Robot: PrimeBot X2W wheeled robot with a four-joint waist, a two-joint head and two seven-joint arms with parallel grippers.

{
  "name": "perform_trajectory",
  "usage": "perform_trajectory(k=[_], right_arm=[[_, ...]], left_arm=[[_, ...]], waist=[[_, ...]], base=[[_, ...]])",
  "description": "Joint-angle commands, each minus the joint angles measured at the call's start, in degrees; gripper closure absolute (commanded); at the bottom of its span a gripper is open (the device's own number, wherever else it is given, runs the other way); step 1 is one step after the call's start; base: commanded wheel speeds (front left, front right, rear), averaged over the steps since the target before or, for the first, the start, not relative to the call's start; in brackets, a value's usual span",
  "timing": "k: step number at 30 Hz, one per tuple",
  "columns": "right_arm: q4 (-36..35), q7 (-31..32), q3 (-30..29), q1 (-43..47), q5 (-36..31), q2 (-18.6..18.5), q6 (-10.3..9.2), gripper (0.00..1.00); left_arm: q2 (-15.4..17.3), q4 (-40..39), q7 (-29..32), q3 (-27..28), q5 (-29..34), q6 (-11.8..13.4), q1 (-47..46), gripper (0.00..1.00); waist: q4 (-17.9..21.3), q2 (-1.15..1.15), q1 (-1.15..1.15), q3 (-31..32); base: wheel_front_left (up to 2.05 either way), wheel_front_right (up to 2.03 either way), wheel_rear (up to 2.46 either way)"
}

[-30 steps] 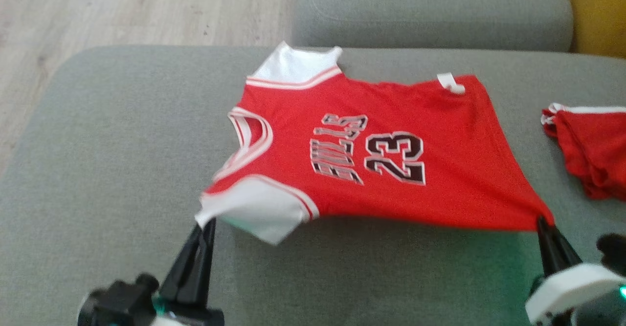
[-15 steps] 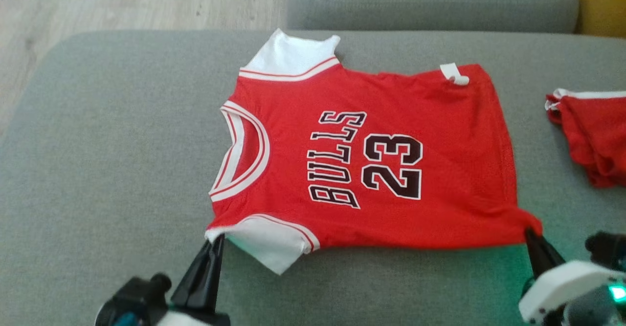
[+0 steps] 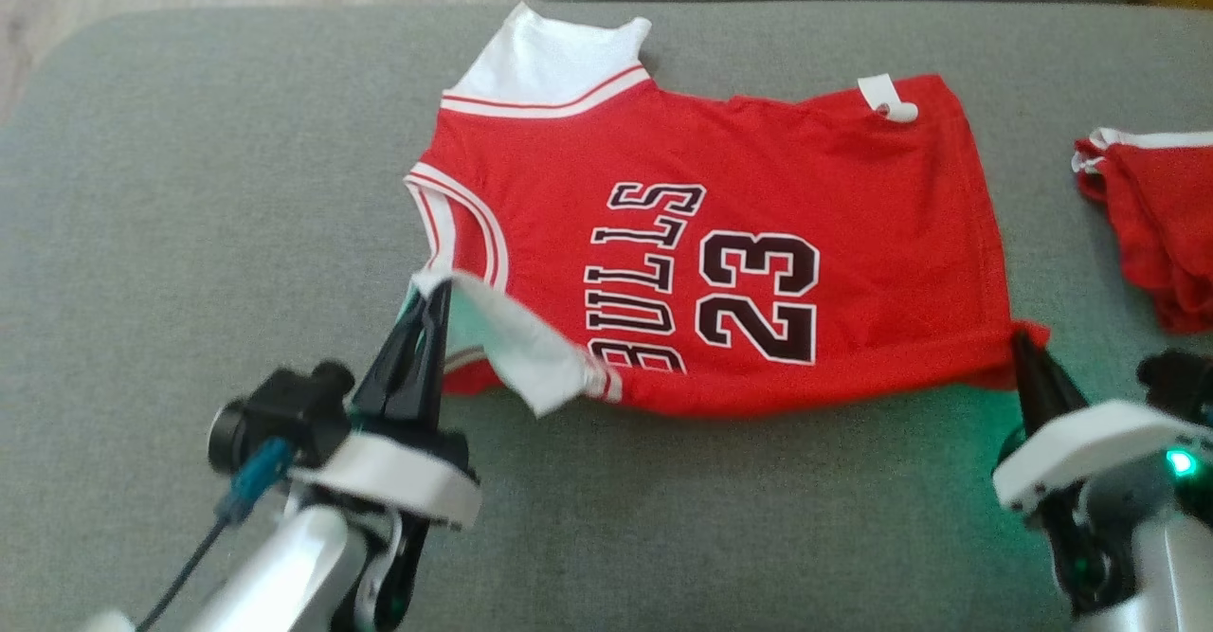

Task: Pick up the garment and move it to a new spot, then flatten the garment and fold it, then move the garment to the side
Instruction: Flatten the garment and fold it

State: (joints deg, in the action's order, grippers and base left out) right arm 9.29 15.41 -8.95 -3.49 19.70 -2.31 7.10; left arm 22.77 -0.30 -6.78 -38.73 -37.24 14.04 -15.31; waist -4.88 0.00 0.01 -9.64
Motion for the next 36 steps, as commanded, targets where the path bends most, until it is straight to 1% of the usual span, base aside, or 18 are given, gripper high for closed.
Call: perform_trajectory(k=[1, 5, 10, 16, 17, 19, 20, 21, 22, 23, 24, 29, 32, 33, 36], right_arm=[[-1.4, -0.9, 1.0, -3.0, 0.4, -0.6, 0.39, 1.00], [1.8, -2.5, 1.0, -7.7, -0.2, -0.6, 0.39, 1.00], [5.7, -3.0, 2.2, -12.8, -2.4, -0.6, 0.39, 1.00], [8.6, -1.8, 3.1, -17.8, -6.4, -0.6, 0.39, 1.00], [8.8, -1.4, 3.3, -18.5, -7.0, -0.6, 0.39, 0.98], [8.9, -0.5, 3.9, -19.7, -8.9, -0.6, 0.39, 0.59], [8.8, -0.2, 4.0, -20.2, -9.6, -0.6, 0.39, 0.24], [8.7, 0.1, 4.0, -20.8, -10.2, -0.6, 0.39, 0.00], [8.5, 0.4, 4.2, -21.2, -10.9, -0.6, 0.39, 0.00], [8.3, 0.5, 4.2, -21.6, -11.4, -0.6, 0.39, 0.00], [7.8, 0.4, 4.1, -22.0, -11.7, -0.6, 0.39, 0.00], [4.7, -1.1, 3.4, -21.9, -12.2, -0.6, 0.39, 0.00], [1.6, -1.0, 3.4, -19.7, -11.9, -0.6, 0.39, 0.00], [1.6, -1.0, 3.4, -19.7, -11.9, -0.6, 0.39, 0.00], [-2.4, -0.3, 3.4, -15.9, -11.7, -0.6, 0.39, 0.00]], left_arm=[[0.5, -0.9, -0.7, 2.6, 0.5, -0.3, -3.2, 1.00], [-1.1, 2.9, -1.8, 3.0, 1.1, -1.2, -7.8, 1.00], [-2.4, 7.9, -3.3, 3.9, 1.9, -1.3, -12.5, 1.00], [-3.5, 13.3, -4.9, 4.4, 2.6, -1.8, -16.3, 1.00], [-3.7, 14.2, -5.0, 4.4, 2.7, -2.0, -16.9, 1.00], [-4.0, 15.9, -5.3, 4.3, 3.0, -2.3, -18.0, 1.00], [-4.2, 16.6, -5.5, 4.4, 3.0, -2.3, -18.5, 1.00], [-4.4, 17.2, -5.8, 4.6, 3.0, -2.3, -19.0, 0.93], [-4.7, 17.6, -6.2, 4.9, 3.2, -2.3, -19.4, 0.60], [-4.9, 17.8, -6.6, 5.2, 3.4, -2.1, -19.7, 0.12], [-5.1, 18.0, -7.0, 5.6, 3.6, -2.0, -19.9, 0.00], [-5.7, 16.8, -8.0, 7.1, 4.8, -1.8, -19.4, 0.00], [-5.8, 14.4, -8.1, 7.8, 5.5, -1.8, -17.5, 0.00], [-5.8, 14.4, -8.1, 7.8, 5.5, -1.8, -17.5, 0.00], [-5.6, 11.6, -8.2, 8.4, 5.1, -1.9, -13.9, 0.00]], waist=[[0.4, 0.00, -0.01, -0.8], [1.2, 0.00, -0.01, -2.9], [1.9, 0.00, -0.01, -5.4], [2.6, 0.00, -0.01, -7.1], [2.6, 0.00, -0.01, -7.2], [2.8, 0.00, -0.01, -7.4], [2.8, 0.00, -0.01, -7.5], [2.8, 0.00, -0.01, -7.6], [2.9, 0.00, -0.01, -7.6], [2.8, 0.00, -0.01, -7.7], [2.8, 0.00, -0.01, -7.7], [2.4, 0.00, -0.01, -7.4], [2.1, 0.00, -0.01, -6.8], [2.1, 0.00, -0.01, -6.8], [1.8, 0.00, -0.01, -6.1]], base=[[0.00, 0.00, 0.00], [0.00, 0.00, 0.00], [0.00, 0.00, 0.00], [0.00, 0.00, 0.00], [0.00, 0.00, 0.00], [0.00, 0.00, 0.00], [0.00, 0.00, 0.00], [0.00, 0.00, 0.00], [0.00, 0.00, 0.00], [0.00, 0.00, 0.00], [0.00, 0.00, 0.00], [0.00, 0.00, 0.00], [0.00, 0.00, 0.00], [0.00, 0.00, 0.00], [0.00, 0.00, 0.00]])
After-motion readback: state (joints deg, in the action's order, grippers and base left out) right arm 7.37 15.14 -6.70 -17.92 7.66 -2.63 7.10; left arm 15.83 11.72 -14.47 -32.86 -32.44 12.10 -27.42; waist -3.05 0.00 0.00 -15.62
